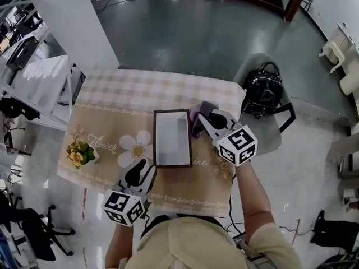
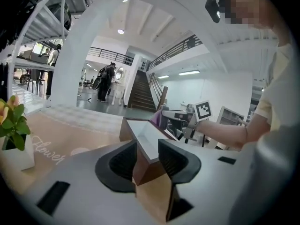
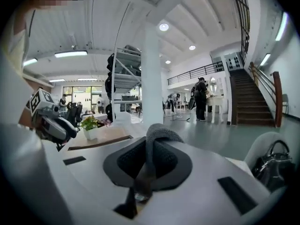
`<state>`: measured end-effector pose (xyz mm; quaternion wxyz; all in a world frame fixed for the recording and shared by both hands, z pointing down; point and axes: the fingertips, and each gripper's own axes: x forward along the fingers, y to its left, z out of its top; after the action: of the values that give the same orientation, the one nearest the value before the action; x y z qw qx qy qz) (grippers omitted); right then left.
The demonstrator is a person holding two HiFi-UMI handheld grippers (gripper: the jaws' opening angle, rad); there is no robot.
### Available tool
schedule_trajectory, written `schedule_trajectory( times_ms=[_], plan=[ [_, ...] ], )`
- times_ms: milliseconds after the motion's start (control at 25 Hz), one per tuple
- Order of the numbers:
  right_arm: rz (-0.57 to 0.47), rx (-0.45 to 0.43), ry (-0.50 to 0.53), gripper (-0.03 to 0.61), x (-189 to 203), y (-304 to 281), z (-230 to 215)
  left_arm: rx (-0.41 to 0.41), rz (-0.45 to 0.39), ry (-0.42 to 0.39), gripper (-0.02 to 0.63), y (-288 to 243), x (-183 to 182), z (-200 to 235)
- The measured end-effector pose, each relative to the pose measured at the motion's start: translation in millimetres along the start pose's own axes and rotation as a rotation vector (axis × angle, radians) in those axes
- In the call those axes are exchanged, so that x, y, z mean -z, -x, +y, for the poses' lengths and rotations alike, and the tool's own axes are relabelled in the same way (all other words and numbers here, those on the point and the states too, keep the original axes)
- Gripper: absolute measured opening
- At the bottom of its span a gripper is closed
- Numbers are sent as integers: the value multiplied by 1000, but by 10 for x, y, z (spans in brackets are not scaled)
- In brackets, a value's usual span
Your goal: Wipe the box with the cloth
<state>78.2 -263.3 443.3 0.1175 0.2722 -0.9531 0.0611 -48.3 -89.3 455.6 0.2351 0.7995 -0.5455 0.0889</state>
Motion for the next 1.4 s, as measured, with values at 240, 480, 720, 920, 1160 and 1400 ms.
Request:
schedule_trajectory(
  times_ms=[240, 480, 720, 920, 1160, 1400],
  plan=[
    [-19, -90, -191, 38, 129, -219, 8, 11, 39, -3, 166, -107, 62, -60],
    [-3, -122, -272, 38, 261, -170, 166, 57, 77, -13, 176, -132, 186, -39],
    [24, -119, -303, 38, 290, 12, 438, 133, 109, -20, 176, -102, 260, -27],
    [63, -131, -307, 38, 359, 194, 718, 193, 118, -36, 176, -119, 274, -58],
    [75, -89, -325, 38, 411, 362, 914, 244, 124, -53, 176, -110, 293, -82],
    [72, -62, -335, 38, 413, 535, 1111, 297, 129, -79, 176, -114, 315, -125]
  ],
)
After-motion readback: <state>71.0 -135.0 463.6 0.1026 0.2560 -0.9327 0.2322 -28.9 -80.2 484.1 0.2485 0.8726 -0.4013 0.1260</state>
